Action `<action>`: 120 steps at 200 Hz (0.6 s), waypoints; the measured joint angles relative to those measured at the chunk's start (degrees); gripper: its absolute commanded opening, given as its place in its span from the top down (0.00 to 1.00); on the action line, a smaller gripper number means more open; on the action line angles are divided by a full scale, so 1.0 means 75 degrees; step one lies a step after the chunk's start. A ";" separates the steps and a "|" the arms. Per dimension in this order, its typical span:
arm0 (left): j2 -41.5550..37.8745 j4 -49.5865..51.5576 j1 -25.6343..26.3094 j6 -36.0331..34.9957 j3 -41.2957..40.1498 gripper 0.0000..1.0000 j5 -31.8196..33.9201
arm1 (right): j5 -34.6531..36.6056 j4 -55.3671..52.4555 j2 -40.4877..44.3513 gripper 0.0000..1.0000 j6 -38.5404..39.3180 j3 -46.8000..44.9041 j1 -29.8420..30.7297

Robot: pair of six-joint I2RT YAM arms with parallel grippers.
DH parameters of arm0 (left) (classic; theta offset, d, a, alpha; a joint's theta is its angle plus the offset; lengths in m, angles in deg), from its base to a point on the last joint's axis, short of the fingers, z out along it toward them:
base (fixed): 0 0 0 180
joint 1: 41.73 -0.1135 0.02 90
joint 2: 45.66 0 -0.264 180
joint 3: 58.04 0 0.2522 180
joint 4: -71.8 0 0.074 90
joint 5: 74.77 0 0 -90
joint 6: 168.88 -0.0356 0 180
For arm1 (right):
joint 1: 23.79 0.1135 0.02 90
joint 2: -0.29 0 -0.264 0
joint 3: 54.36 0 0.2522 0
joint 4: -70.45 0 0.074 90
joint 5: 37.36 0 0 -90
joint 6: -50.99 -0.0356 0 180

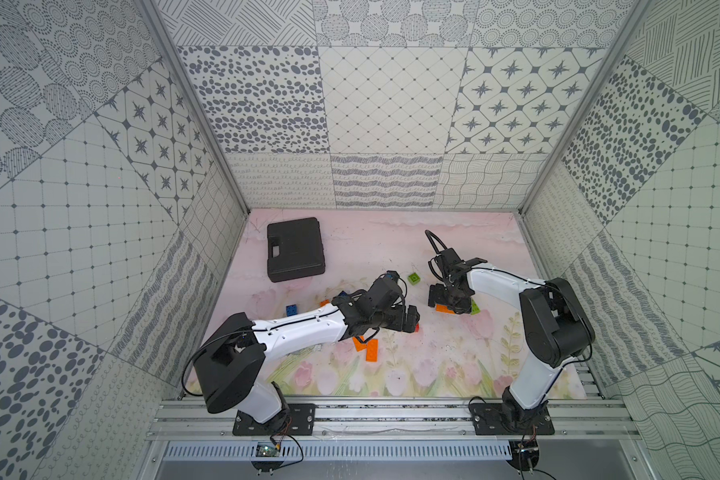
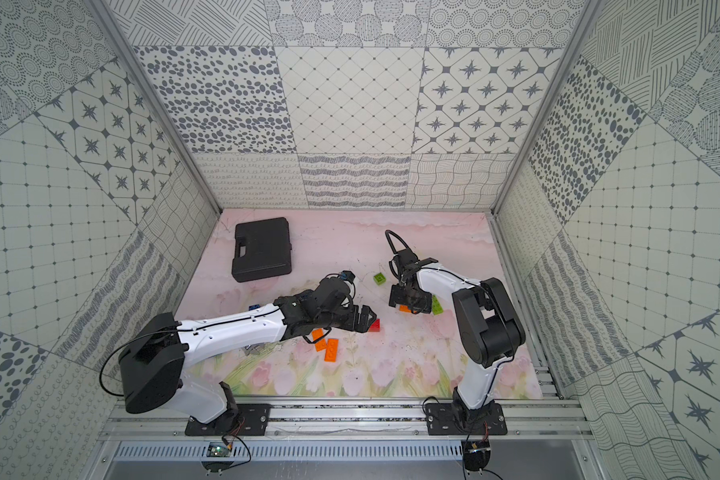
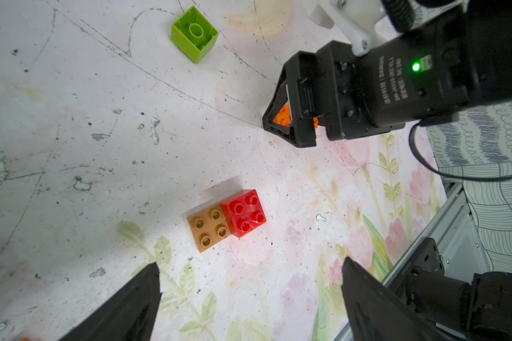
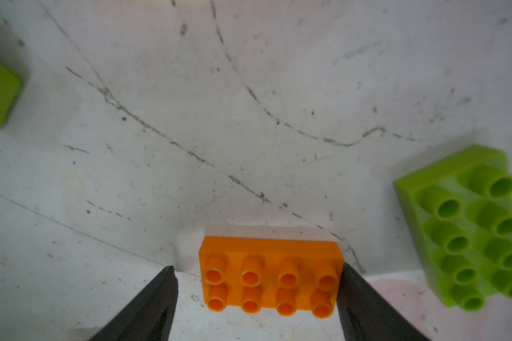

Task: Assemble the number 5 with lego
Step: Pick up the lego brick from the center of the board.

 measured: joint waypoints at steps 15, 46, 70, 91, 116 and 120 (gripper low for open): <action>-0.0012 -0.0003 0.0000 0.0000 -0.0009 0.01 0.0012 | 0.0102 -0.0041 -0.0023 0.26 -0.0017 0.0009 0.0012; -0.0064 -0.0003 0.0000 0.0003 -0.0070 0.01 0.0026 | 0.0198 -0.0070 -0.0032 0.39 -0.0026 -0.0006 0.0041; -0.0108 0.0000 0.0000 0.0003 -0.0108 0.01 0.0047 | 0.0254 0.0000 0.0035 0.40 -0.0026 -0.0079 0.0047; -0.0157 -0.0006 0.0000 0.0006 -0.0131 0.01 0.0052 | 0.0259 0.0067 0.0099 0.40 -0.0003 -0.0149 0.0050; -0.0187 0.0000 0.0000 0.0006 -0.0160 0.01 0.0055 | 0.0248 0.0117 0.0154 0.41 0.0015 -0.0204 0.0050; -0.0192 0.0000 0.0000 0.0006 -0.0160 0.01 0.0055 | 0.0239 0.0128 0.0175 0.41 0.0017 -0.0224 0.0050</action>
